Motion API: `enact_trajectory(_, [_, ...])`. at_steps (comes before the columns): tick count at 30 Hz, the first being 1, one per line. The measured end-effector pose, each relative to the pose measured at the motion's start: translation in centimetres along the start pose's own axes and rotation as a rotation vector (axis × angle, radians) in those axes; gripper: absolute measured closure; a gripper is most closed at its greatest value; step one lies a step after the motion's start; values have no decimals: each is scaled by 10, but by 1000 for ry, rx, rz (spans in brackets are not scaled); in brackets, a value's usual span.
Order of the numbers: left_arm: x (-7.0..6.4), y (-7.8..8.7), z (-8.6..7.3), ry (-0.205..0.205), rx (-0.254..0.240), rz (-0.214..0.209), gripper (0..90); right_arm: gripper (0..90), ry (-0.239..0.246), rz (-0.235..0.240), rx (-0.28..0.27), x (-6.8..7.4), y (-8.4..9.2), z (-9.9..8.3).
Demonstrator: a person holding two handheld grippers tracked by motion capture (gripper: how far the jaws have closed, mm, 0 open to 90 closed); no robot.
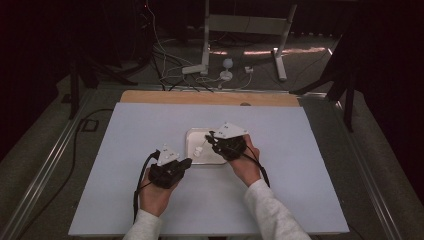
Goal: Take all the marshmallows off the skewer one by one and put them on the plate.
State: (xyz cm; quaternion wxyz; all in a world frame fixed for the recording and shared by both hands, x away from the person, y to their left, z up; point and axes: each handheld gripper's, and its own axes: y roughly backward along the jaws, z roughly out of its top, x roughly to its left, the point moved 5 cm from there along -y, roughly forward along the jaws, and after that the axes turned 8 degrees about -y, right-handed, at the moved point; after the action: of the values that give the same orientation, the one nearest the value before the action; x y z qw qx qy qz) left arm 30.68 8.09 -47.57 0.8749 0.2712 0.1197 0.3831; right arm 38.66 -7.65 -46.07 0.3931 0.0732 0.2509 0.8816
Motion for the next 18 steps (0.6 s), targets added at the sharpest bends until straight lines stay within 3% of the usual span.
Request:
enact_trajectory(13, [1, 0, -1, -5, 37, 31, 900, 842, -29, -68, 38, 1, -15, -4])
enact_trajectory(14, [1, 0, -1, -11, 46, 24, 900, 858, -24, -146, 41, -3, -17, -6])
enact_trajectory(15, [0, 2, -2, -9, 44, 16, 900, 861, -40, -192, 45, -12, -17, -8])
enact_trajectory(16, [1, 5, -3, -10, 45, 31, 900, 861, -145, -163, 37, -25, -15, -10])
enact_trajectory(17, [3, 7, -3, 3, 39, 30, 900, 858, -197, -140, 27, -33, -12, -11])
enact_trajectory(18, [4, 8, -3, 11, 33, 27, 900, 858, -197, -140, 27, -33, -12, -11])
